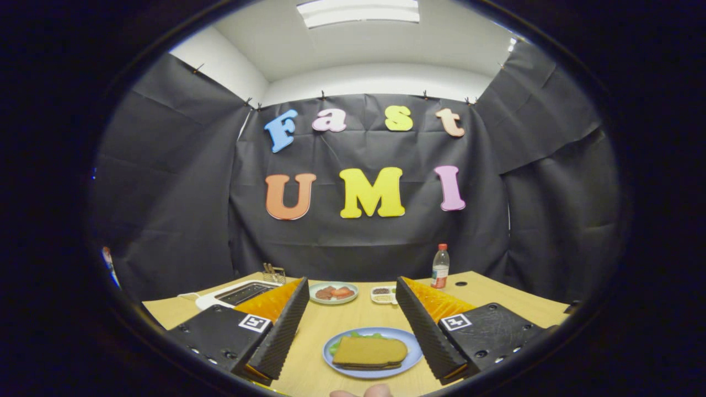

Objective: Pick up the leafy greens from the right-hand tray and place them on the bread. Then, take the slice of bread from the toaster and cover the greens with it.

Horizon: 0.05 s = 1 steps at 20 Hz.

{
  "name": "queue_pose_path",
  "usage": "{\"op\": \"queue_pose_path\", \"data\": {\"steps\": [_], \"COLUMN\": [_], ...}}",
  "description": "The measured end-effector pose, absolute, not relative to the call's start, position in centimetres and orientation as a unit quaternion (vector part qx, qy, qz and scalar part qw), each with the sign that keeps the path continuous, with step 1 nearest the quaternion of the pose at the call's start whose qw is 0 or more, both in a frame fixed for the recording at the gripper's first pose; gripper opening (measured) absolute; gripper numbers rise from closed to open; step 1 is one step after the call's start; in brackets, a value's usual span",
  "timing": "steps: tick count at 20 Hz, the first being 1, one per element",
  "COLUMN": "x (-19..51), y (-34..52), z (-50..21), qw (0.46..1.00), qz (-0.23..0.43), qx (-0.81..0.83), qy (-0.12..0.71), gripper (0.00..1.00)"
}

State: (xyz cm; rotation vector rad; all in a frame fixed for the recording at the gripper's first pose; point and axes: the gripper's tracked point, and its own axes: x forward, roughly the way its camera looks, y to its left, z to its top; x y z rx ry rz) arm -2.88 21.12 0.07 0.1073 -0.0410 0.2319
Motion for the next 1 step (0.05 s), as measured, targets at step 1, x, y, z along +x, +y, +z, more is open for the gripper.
{"op": "queue_pose_path", "data": {"steps": [1], "x": [-2.63], "y": [21.02], "z": [-0.14], "qw": [0.992], "qz": [0.114], "qx": [0.053], "qy": [-0.016], "gripper": [0.96]}}
